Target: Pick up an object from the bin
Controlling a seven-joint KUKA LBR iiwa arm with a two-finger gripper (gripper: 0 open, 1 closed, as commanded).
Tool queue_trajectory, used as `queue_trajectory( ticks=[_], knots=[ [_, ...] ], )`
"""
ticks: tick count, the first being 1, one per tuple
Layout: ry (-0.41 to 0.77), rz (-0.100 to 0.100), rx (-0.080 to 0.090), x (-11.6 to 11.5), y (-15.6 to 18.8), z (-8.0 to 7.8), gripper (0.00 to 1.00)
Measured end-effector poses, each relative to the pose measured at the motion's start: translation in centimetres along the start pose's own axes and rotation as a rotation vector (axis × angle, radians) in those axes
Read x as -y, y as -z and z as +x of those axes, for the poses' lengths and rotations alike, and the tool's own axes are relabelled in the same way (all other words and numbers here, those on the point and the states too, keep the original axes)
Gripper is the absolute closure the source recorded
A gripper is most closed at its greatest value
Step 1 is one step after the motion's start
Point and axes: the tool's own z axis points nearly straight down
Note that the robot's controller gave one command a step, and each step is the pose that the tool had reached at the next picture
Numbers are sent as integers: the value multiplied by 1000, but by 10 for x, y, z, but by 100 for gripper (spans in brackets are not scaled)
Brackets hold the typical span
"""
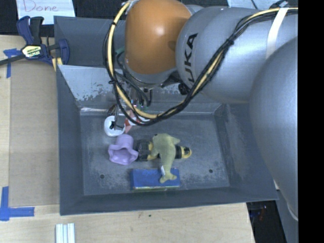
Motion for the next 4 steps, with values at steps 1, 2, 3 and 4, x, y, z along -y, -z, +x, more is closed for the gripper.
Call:
queue_trajectory(
  ticks=[1,2,3,4],
  knots=[
    [314,-2,6,11,-109,9,0],
    [233,-3,7,-1,-90,22,0],
    [321,-3,10,10,-52,16,0],
    [228,-7,19,3,6,14,0]
  ],
)
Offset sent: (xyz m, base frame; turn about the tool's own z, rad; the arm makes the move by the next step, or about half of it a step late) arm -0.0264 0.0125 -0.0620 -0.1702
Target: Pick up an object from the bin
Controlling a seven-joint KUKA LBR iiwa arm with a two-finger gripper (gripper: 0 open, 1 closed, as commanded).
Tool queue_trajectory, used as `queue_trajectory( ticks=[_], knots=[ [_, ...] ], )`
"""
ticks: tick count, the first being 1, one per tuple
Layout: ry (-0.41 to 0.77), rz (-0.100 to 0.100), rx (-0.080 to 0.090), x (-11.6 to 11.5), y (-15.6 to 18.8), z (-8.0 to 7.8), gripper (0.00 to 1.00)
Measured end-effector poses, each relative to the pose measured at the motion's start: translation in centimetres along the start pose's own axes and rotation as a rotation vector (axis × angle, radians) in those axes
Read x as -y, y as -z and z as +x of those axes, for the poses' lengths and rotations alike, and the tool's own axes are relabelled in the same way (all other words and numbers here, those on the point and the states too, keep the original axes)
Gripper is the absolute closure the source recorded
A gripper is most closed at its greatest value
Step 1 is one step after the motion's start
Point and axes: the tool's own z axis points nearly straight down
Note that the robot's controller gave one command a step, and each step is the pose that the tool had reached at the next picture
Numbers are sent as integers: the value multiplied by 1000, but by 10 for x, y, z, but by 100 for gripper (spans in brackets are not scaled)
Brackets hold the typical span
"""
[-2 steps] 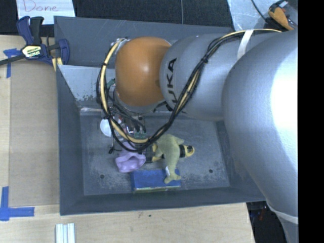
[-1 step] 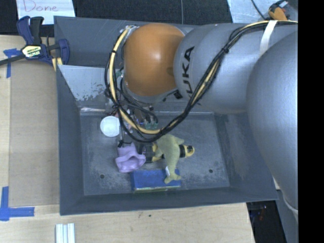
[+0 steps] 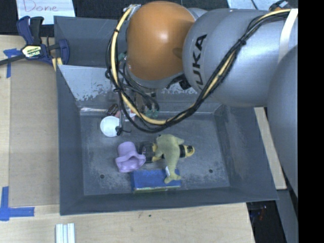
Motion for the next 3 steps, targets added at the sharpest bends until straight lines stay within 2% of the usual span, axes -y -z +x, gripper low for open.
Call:
queue_trajectory(
  ticks=[1,2,3],
  knots=[
    [34,4,-19,4,-93,-11,0],
    [-6,-4,13,-21,-44,-6,0],
    [-68,8,-23,10,-133,-27,0]
  ],
)
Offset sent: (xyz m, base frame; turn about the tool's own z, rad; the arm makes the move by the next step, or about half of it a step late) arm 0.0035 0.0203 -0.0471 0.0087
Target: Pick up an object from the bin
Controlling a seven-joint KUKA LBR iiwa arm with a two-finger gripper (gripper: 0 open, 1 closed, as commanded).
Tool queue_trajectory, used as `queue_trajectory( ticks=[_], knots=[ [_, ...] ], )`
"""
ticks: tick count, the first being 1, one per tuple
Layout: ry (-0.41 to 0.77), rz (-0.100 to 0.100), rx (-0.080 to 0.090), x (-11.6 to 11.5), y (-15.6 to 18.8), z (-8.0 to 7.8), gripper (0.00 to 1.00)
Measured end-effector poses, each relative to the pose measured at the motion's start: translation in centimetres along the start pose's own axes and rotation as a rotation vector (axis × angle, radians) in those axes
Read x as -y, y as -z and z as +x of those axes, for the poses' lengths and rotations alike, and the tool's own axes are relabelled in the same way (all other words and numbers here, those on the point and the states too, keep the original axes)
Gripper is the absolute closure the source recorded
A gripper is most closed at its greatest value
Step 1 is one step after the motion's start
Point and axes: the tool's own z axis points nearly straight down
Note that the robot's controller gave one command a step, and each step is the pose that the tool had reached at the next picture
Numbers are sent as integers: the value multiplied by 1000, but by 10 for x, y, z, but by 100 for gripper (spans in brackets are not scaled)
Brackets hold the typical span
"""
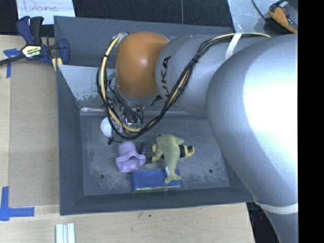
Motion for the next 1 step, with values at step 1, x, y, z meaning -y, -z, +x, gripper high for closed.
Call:
queue_trajectory(
  ticks=[1],
  knots=[
    [15,-18,41,-29,46,7,0]
  ],
)
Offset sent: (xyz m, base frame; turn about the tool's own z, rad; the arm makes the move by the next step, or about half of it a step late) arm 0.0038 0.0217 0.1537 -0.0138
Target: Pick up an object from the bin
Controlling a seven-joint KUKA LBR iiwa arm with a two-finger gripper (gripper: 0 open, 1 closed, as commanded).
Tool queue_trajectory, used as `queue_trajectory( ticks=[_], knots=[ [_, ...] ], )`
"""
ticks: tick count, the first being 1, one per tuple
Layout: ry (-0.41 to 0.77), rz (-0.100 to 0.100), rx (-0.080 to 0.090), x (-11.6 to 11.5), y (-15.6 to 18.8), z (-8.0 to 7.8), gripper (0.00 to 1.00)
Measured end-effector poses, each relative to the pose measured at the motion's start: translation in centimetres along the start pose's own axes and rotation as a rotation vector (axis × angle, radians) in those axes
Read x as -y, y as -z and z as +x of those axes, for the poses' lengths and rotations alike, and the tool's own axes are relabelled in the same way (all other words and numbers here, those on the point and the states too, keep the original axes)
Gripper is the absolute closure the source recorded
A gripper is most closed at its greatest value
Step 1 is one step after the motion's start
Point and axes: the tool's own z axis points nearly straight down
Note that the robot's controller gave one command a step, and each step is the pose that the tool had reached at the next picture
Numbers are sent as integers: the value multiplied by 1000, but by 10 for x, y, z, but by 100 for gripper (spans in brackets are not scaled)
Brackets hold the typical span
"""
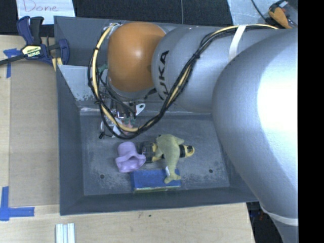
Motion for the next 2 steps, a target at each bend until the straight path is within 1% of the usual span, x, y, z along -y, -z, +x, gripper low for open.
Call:
queue_trajectory(
  ticks=[1,2],
  knots=[
    [-2,13,-30,5,94,-16,0],
    [43,2,-1,23,199,-2,0]
  ],
)
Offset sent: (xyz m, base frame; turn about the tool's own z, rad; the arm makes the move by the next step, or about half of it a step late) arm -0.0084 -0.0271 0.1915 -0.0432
